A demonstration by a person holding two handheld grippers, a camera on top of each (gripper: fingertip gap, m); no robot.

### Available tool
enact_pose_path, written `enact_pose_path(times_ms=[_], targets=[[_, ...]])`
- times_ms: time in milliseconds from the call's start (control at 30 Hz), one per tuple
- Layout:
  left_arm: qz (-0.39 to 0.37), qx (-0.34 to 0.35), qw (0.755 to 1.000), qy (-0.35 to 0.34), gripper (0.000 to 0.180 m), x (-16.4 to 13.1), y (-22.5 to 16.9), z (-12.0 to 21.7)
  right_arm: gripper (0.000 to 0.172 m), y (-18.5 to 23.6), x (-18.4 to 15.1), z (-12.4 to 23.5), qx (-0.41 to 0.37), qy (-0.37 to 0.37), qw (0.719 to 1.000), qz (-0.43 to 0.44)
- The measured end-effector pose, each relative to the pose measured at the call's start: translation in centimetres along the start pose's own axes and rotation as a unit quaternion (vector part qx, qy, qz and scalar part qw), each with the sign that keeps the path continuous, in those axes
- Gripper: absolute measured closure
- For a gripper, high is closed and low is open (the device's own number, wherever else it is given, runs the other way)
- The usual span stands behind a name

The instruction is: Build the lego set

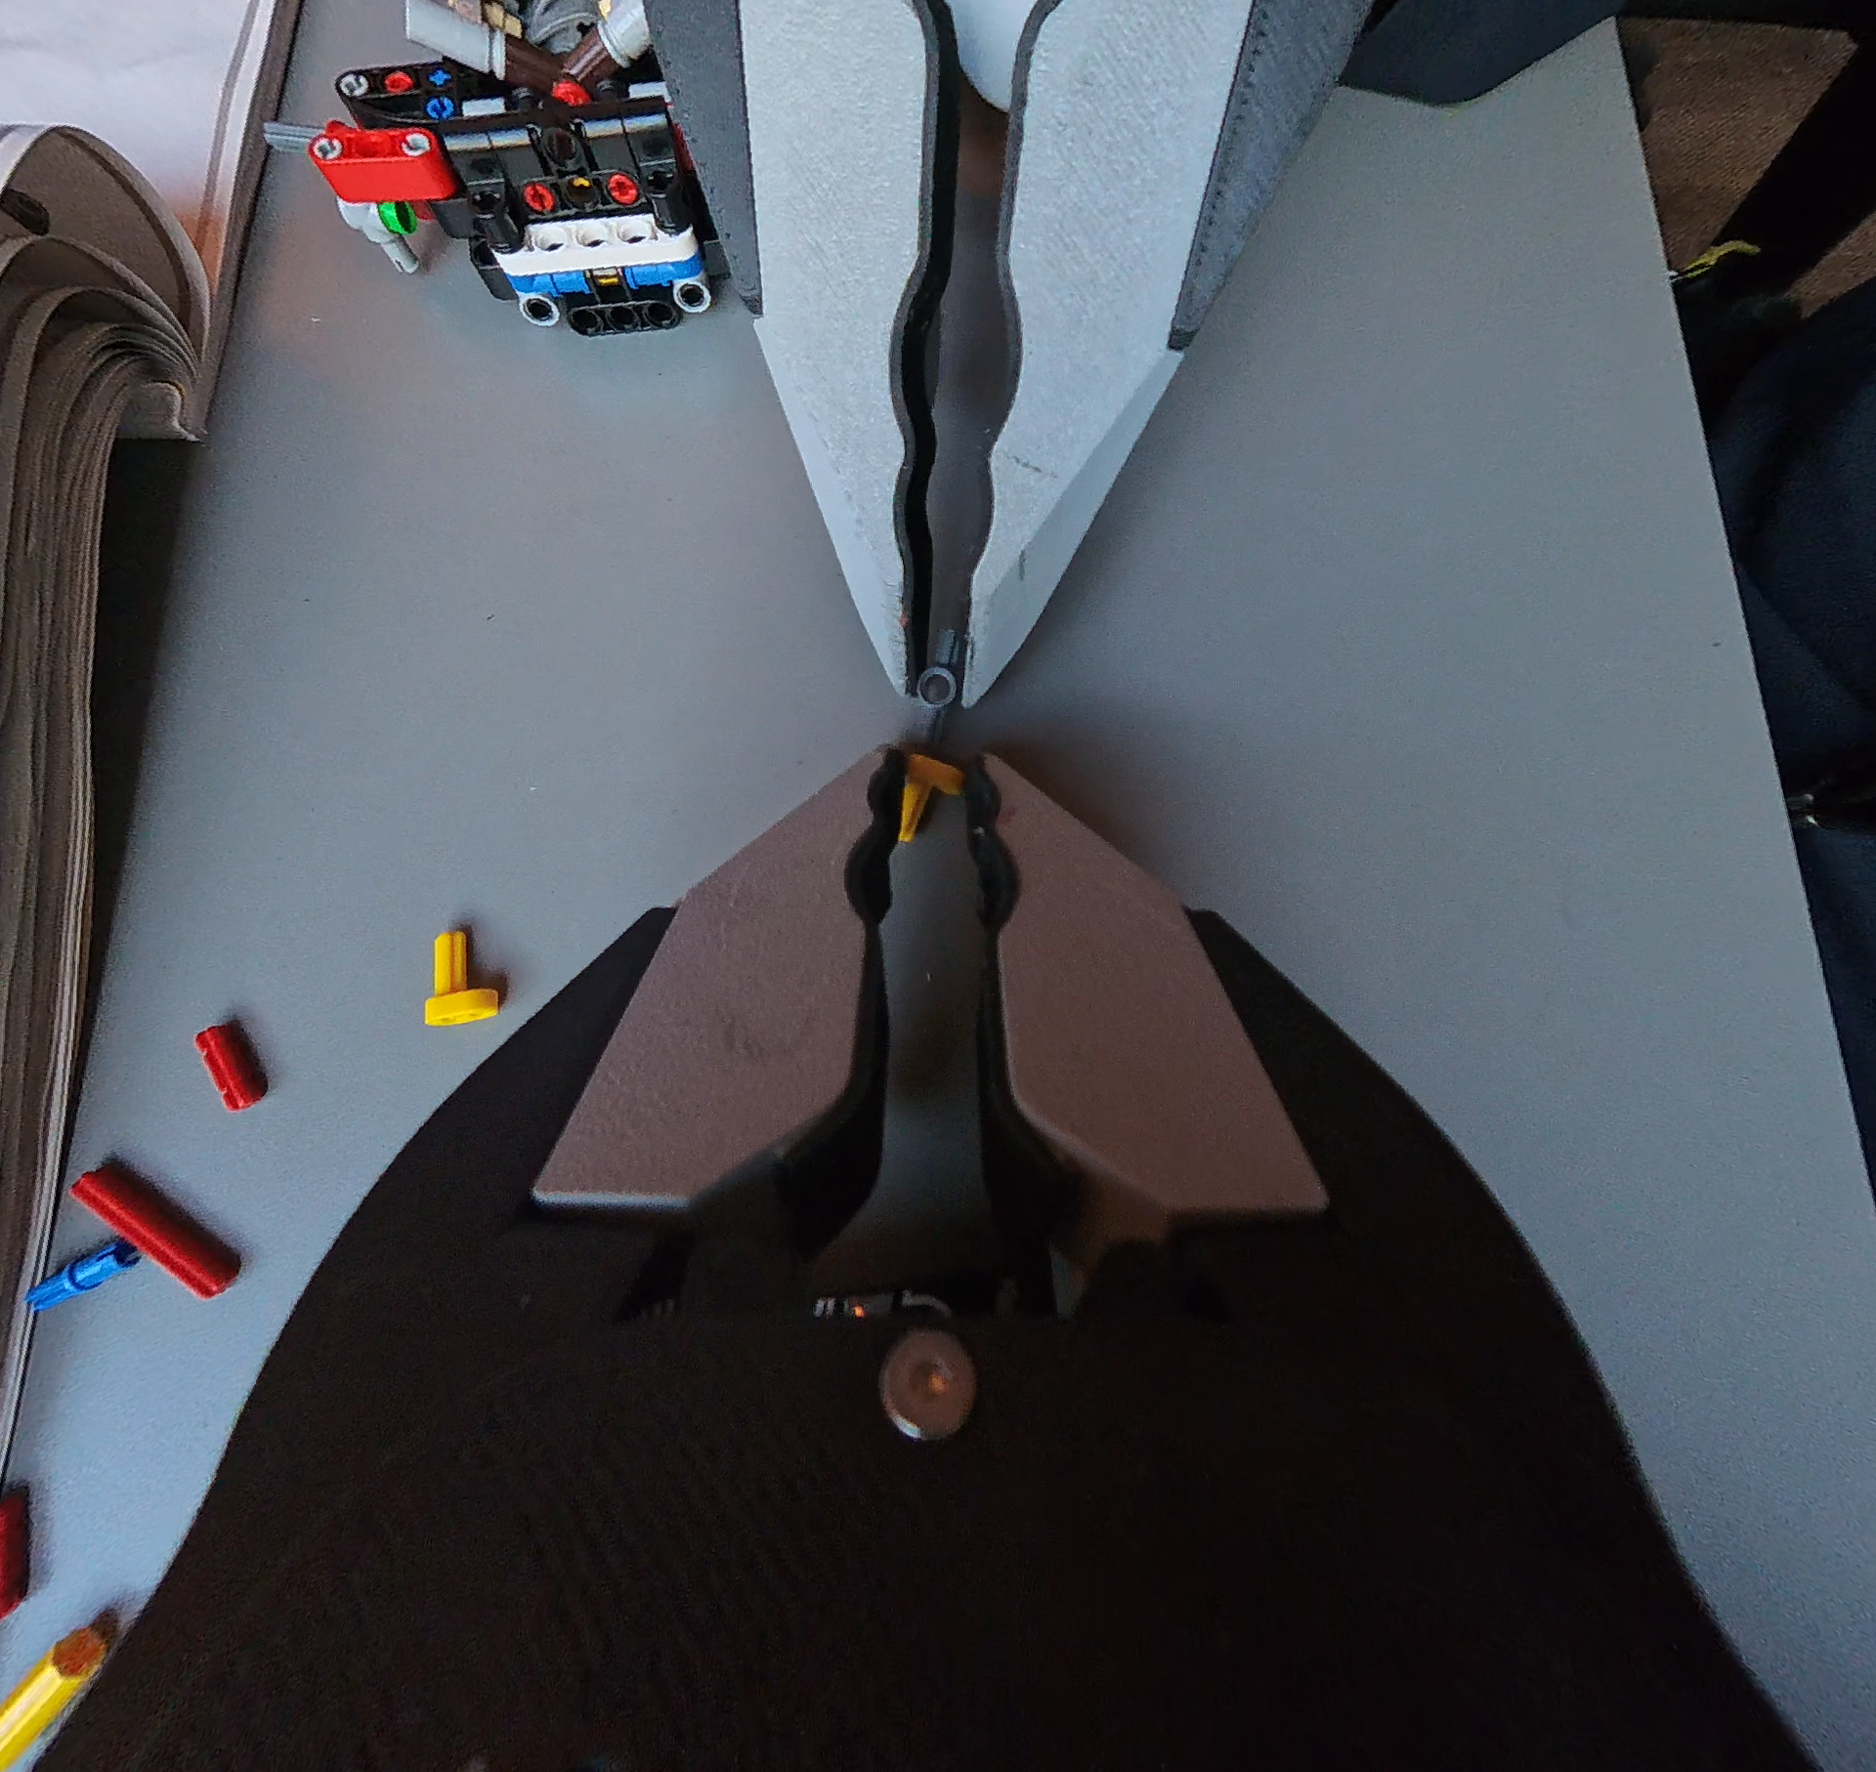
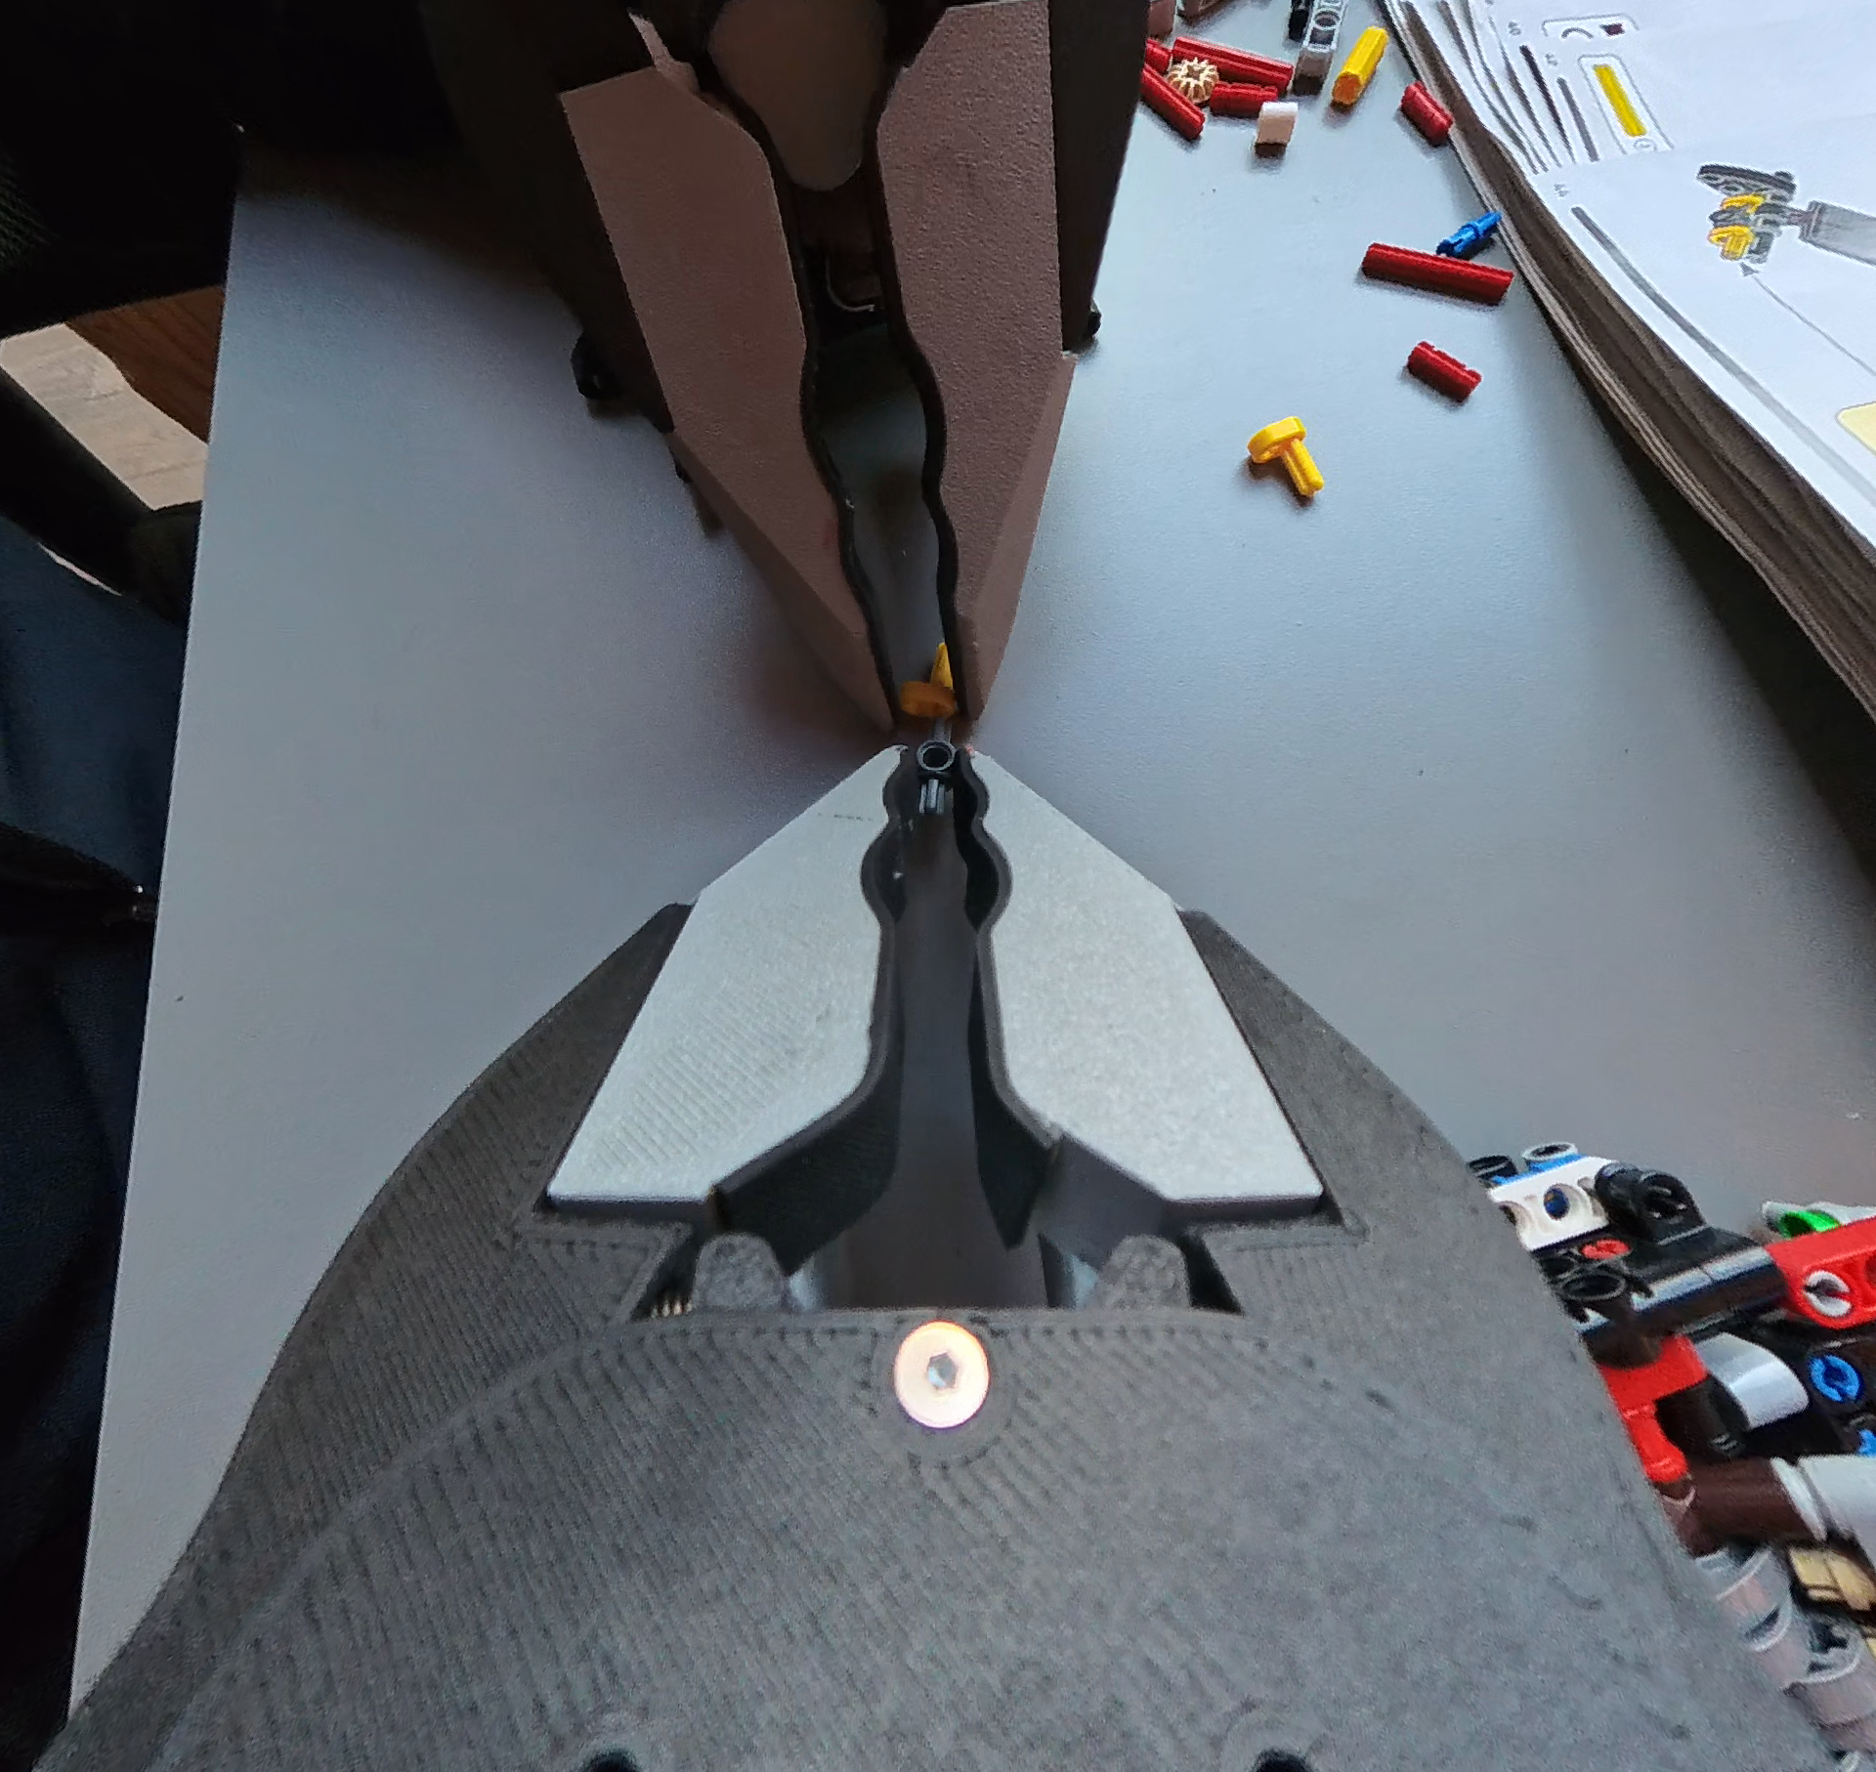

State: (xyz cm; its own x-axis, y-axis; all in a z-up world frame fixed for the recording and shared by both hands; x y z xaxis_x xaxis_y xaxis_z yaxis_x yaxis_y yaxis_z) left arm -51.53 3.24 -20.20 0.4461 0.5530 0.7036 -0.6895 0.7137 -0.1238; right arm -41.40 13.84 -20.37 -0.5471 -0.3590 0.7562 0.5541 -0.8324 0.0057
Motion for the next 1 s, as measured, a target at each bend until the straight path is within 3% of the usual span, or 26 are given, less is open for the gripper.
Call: enact_pose_path(times_ms=[1000], targets=[[0.01, -0.003, 1.0, -0.01, 0.171, -0.21, 0.07, 0.06, 0.168, -0.01, 0.17, -0.05, 0.001, -0.003, 1.0, 0.005]])
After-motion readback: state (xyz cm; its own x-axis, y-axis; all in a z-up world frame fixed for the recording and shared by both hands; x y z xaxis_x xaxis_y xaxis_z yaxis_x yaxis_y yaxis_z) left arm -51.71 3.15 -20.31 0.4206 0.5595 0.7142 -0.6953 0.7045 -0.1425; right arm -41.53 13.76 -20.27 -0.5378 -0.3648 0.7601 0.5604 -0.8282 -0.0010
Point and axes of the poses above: each gripper's, where its closed fingertips meet, z back along the fingers, x out of its top, y = z × x across the jaws, the point moved 10 cm from there along z, back along the fingers, and after that the axes turned 8 degrees about -x, right-handed, at the moved point
